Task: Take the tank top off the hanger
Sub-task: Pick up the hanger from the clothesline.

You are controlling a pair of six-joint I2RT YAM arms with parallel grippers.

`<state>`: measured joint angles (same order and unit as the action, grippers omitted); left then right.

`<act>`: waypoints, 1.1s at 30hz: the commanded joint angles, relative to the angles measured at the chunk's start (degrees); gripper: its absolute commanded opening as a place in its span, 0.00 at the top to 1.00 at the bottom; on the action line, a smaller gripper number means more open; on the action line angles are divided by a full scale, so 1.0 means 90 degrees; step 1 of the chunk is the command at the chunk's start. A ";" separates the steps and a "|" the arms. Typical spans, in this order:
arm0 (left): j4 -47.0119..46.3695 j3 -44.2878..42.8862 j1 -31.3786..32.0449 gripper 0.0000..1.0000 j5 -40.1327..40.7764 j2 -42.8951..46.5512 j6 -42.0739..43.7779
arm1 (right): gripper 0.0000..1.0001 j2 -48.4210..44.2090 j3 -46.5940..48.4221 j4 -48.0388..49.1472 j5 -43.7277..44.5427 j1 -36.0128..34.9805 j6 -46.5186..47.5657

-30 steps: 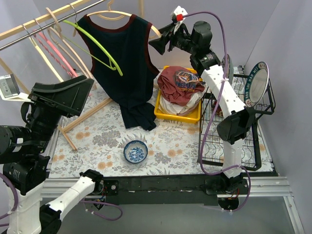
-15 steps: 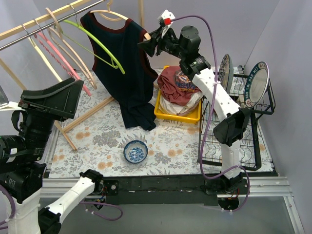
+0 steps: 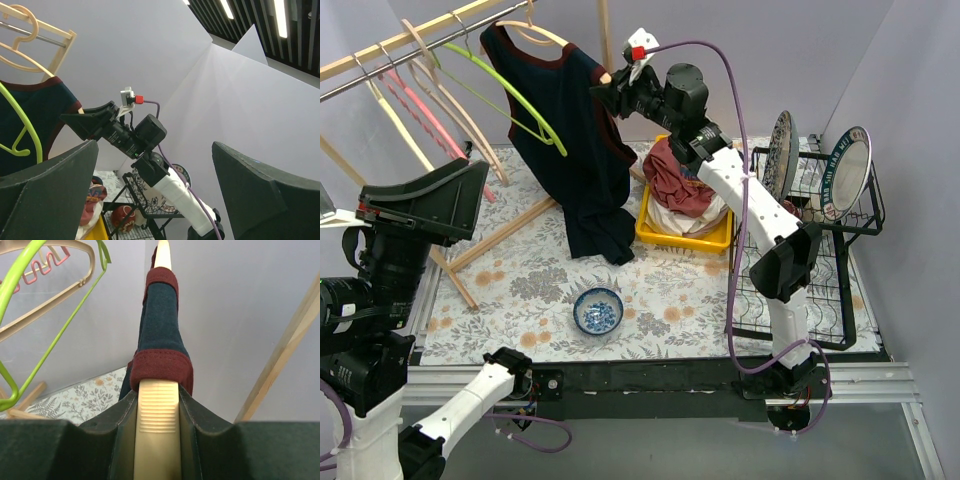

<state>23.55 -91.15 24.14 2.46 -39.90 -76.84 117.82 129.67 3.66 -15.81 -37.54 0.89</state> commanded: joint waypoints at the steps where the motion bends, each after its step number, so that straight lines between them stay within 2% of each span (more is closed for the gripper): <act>1: 0.0059 -0.0096 0.0003 0.02 0.0195 0.0009 0.0188 | 0.99 -0.0269 0.0212 0.0774 0.0175 -0.0057 -0.0030; 7: 0.0147 -0.0194 0.0003 0.02 0.0478 0.0029 0.0237 | 0.99 -0.0747 -0.0520 0.1692 0.0087 -0.0077 -0.0303; 21: 0.0098 -0.0204 0.0003 0.02 0.0254 -0.0030 0.0217 | 0.99 -0.0679 -0.0403 0.2561 0.0282 -0.0302 -0.0723; 33: 0.0127 -0.0223 0.0003 0.02 0.0264 -0.0020 0.0276 | 0.99 -0.1001 -0.0881 0.3352 0.0722 -0.0350 -0.0948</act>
<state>23.99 -91.90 24.14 5.34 -39.38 -75.59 114.67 121.97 21.30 -13.17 -40.58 -7.16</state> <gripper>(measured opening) 0.981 0.361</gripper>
